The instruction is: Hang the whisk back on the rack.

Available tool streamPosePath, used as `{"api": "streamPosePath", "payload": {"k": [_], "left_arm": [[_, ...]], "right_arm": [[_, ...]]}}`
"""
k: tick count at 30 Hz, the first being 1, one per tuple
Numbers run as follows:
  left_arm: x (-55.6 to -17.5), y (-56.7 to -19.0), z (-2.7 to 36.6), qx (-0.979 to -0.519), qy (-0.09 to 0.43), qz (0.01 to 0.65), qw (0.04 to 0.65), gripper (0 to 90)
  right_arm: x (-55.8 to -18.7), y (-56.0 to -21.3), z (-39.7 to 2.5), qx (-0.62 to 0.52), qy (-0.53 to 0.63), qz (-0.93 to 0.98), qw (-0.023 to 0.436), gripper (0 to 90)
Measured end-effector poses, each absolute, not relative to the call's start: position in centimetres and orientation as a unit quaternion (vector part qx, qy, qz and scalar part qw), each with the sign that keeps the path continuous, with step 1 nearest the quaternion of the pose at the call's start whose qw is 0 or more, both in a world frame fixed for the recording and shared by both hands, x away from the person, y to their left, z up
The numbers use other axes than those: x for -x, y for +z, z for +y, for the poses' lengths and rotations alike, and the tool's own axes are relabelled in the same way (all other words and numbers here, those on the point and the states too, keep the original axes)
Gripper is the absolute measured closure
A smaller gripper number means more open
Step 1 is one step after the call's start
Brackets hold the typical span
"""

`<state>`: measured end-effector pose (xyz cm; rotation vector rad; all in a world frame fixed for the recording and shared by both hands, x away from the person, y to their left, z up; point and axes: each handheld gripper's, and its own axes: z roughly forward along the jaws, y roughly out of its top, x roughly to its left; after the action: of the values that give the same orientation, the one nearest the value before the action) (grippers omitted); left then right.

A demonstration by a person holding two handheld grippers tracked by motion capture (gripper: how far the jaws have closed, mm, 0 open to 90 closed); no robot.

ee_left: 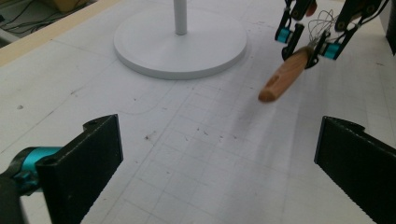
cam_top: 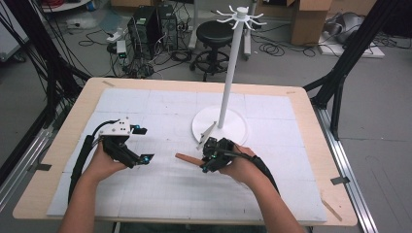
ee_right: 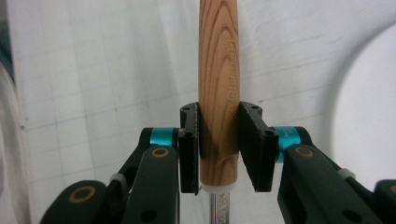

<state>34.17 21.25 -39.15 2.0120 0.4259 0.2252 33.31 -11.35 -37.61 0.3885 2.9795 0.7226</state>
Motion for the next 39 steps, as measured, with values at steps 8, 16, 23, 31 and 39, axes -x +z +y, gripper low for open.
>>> {"api": "streamPosePath", "payload": {"k": [8, 16, 23, 31, 39], "left_arm": [[-34.2, -39.1, 21.3, -0.837, 0.094, 0.175, 0.51, 1.6], [-34.2, -39.1, 21.3, -0.836, 0.094, 0.176, 0.511, 1.6], [-34.2, -39.1, 21.3, -0.837, 0.095, 0.175, 0.511, 1.6], [-34.2, -39.2, 21.2, -0.836, 0.093, 0.176, 0.511, 1.6], [-34.2, -39.2, 21.2, -0.838, 0.093, 0.175, 0.509, 1.6]], "right_arm": [[-33.2, -35.6, -12.5, -0.134, 0.263, 0.955, 0.038, 70.7], [-33.1, -34.4, -13.3, -0.136, 0.294, 0.944, 0.053, 70.7], [-33.0, -32.7, -15.1, -0.15, 0.342, 0.925, 0.065, 70.8], [-32.8, -30.7, -17.1, -0.166, 0.384, 0.905, 0.082, 70.8], [-32.7, -29.6, -18.5, -0.177, 0.408, 0.891, 0.093, 70.8]]}}
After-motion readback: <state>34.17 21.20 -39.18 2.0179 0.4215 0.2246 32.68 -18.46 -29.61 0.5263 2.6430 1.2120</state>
